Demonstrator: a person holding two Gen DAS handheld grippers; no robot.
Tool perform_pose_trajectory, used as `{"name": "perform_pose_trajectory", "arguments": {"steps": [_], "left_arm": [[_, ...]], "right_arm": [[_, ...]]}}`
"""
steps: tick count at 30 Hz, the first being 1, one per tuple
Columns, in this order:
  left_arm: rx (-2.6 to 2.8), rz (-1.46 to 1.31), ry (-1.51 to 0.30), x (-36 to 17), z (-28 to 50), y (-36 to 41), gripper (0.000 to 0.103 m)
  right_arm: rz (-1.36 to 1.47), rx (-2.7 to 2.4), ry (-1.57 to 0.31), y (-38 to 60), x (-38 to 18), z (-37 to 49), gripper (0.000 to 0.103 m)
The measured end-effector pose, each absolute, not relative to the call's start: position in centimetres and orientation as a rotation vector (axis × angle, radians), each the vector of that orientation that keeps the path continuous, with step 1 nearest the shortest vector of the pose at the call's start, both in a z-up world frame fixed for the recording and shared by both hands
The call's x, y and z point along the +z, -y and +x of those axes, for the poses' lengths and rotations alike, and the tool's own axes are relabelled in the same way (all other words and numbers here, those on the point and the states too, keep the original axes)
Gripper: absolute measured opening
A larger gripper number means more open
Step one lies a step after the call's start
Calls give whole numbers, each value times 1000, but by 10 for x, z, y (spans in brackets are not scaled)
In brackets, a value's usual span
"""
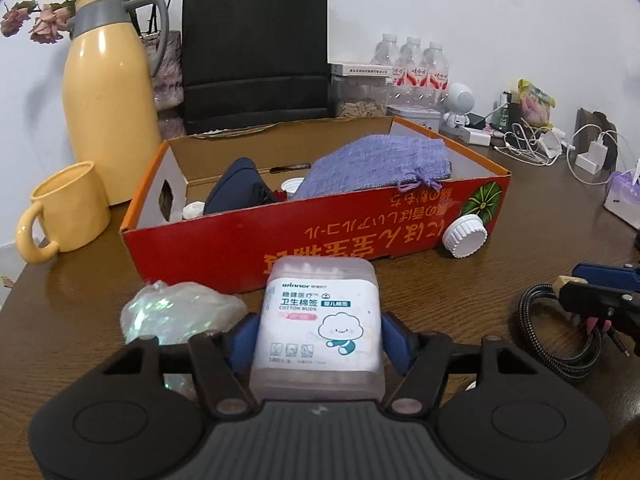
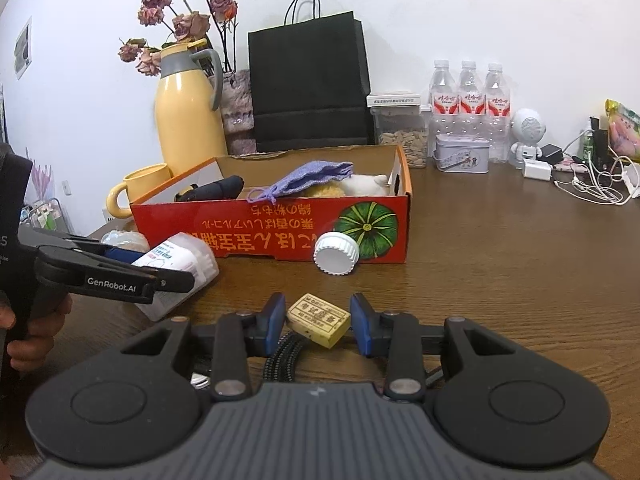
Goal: Organize objects
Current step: 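Grasp the yellow block with the right gripper while the left gripper grasps the cotton-swab box, then carry the yellow block and cotton-swab box into the box and open both grippers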
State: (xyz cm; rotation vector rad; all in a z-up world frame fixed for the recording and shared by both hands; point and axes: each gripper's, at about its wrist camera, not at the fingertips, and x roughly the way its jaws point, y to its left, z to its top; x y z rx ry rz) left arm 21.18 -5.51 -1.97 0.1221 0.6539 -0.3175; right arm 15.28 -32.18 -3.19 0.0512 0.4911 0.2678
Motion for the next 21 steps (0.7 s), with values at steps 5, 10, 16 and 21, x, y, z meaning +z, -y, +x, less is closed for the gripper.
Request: {"name": "perform_pose_trajectory", "arguments": {"steps": [5,10,16,21], "left_arm": [[-288,113,-599,-14,202,54,64],[-305,74,-509,11,182,53,63],[-323,91,-426,47,173,60,64],[-313,97,-382,67,183,69,64]], "right_arm": [[37,279,-479,318,-29,151,36],[13,293,-449,314,-18,150,36],[-27,312,-394,303,4,155,36],[-47,326,-326,291,27,167,36]]}}
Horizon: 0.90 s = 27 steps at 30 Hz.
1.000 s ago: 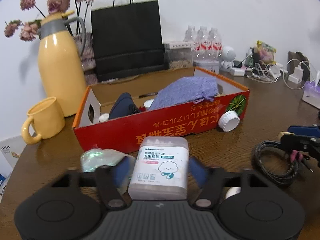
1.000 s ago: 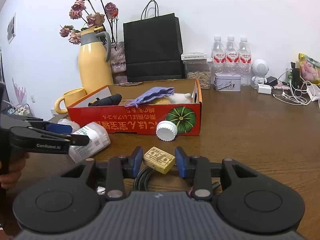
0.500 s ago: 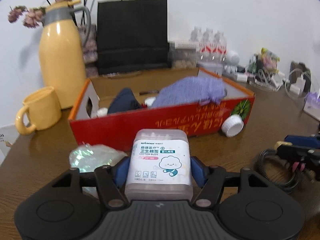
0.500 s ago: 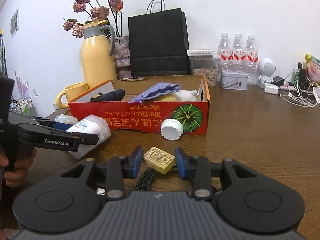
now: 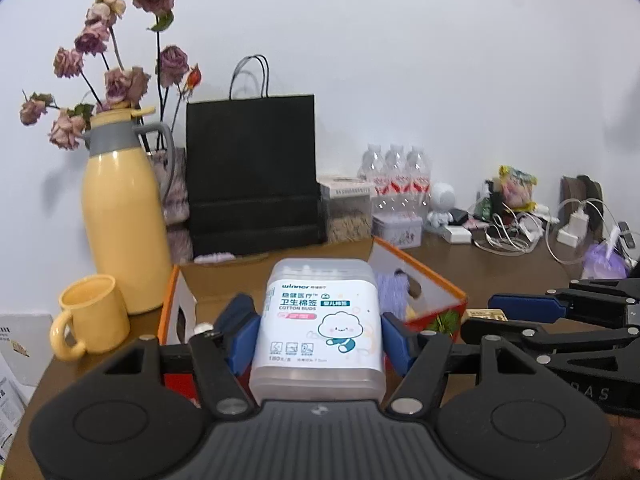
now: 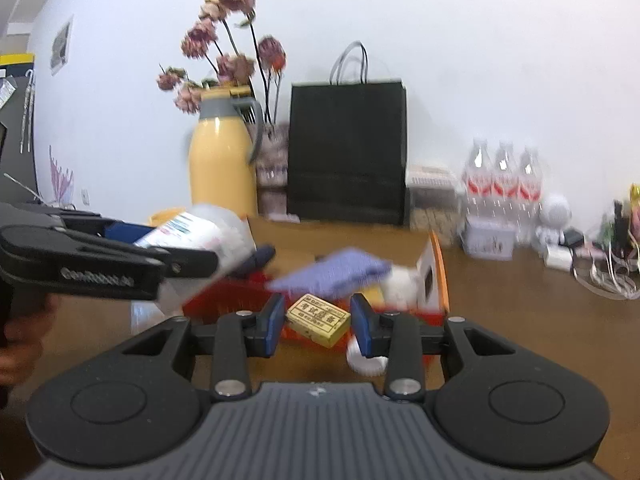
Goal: Organize objects
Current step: 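Carry the yellow block and cotton-swab box into the box and open both grippers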
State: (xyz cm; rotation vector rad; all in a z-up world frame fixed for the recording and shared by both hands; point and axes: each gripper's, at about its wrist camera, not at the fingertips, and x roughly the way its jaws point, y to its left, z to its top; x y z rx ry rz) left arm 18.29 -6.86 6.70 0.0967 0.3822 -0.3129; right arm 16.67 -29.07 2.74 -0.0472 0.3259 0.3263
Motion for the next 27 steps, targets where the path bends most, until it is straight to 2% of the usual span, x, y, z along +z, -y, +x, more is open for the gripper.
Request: {"name": "perform_pose_trajectory", "arguments": {"steps": [13,27], "left_arm": [[-163,29,-368,88,245,71,64],[-102,35,-456,56,321,72,64]], "right_arm": [[-66,328,-261,263,67,233,37],[-26,306,-352,258,35,307,37]]}}
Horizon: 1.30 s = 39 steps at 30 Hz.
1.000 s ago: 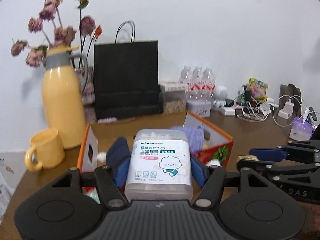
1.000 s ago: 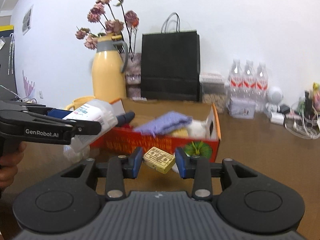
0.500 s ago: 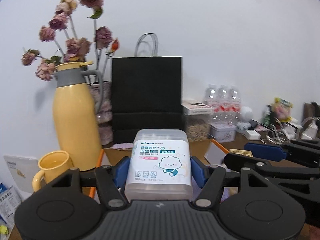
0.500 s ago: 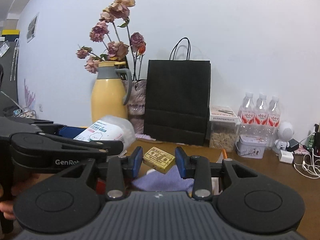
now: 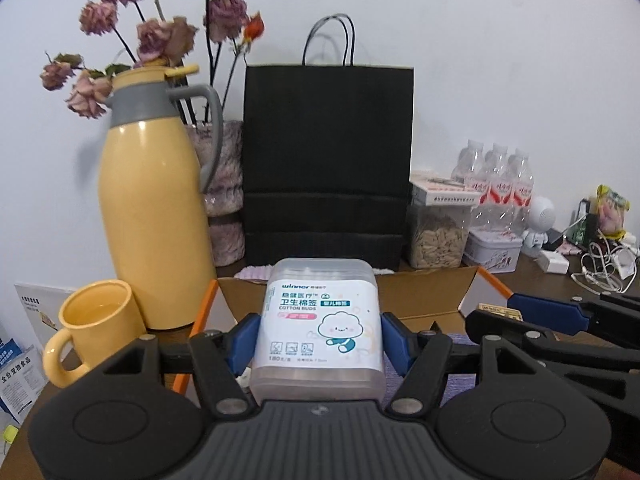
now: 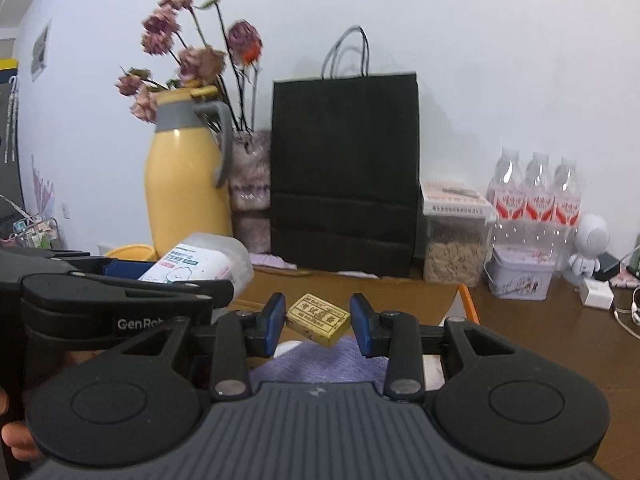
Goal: Organize objects
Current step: 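Carry the yellow block and cotton-swab box into the box and open both grippers, then withdraw both grippers from the box back toward the table items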
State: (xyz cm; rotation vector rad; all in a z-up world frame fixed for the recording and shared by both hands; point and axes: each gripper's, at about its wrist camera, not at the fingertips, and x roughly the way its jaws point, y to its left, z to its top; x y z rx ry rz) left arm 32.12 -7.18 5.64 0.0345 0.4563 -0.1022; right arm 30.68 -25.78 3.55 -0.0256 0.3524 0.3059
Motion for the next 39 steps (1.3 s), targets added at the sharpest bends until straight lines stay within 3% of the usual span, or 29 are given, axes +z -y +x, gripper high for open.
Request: {"name": "perform_pose_trajectory", "arguments": {"steps": [10,11,12,13,15,17,39], "left_arm": [[-103,35,-492,40,341,70,64],[-105,31,-490,39,341,69,66],[-102,31,-489,39,340,68,74],[-85,32,-490,39,341,67,80],[-55,22,-489,39,342,63,101],[-49,-1,-489,40,343,59,103],[-57,3,-454,53,328,60,103]], "right_arm": [[-30,285,-427,262,17,329,39],[-36,283,-433,262,16,329,50],[-40,281,-437,262,16,329,66],[-44,276,-436,262,16,329,71],[-51,249,-434,263,17,328,85],[-37,246,-433,267,18,328,103],[-44,248,-380,269,35,313,103]]}}
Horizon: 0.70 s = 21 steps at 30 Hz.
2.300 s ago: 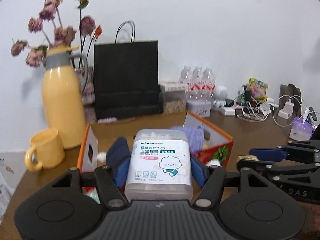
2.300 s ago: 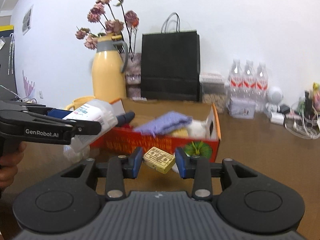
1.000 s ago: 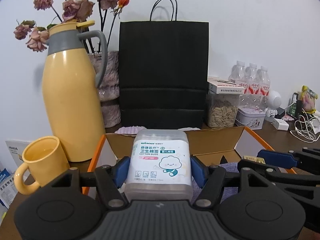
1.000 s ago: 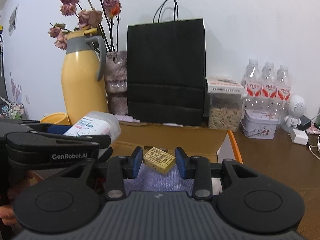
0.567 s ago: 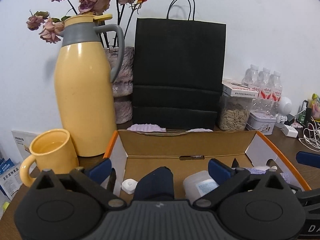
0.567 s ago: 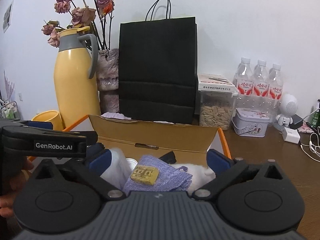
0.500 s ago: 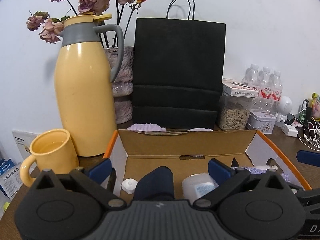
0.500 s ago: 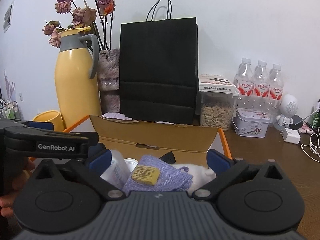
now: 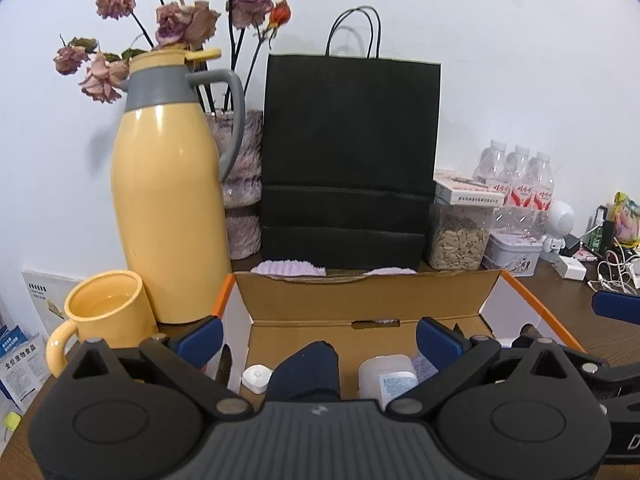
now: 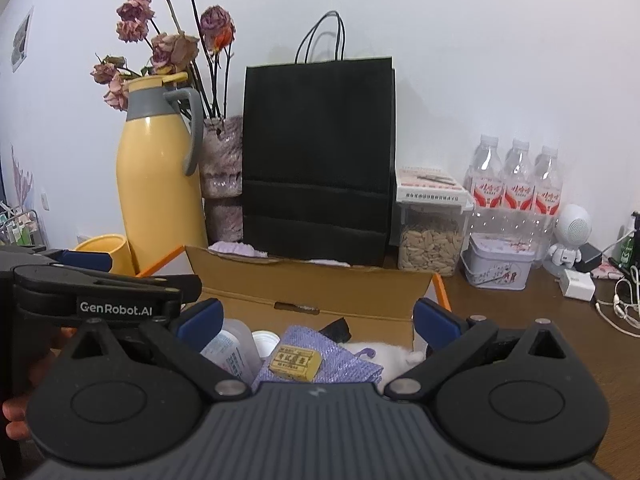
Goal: Organize objects
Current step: 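Withdraw both grippers from the box back toward the table items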
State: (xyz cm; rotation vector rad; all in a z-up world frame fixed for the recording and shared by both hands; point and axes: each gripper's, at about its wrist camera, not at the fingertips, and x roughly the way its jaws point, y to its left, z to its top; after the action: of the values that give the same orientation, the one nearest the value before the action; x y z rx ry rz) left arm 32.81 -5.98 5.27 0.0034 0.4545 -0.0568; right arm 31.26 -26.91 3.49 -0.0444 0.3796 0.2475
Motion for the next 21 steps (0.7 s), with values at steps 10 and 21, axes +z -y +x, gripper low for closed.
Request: {"name": "perform_pose_trajectory", "arguments": {"steps": [10,21], "left_arm": [[-60,-4,-411,66,295,60,103],[-70,-5,-415,68,244,58,103]], "right_arm": [[-56,235,-333,276,48,283,103],[-68,227,-327,284,51,239,103]]}}
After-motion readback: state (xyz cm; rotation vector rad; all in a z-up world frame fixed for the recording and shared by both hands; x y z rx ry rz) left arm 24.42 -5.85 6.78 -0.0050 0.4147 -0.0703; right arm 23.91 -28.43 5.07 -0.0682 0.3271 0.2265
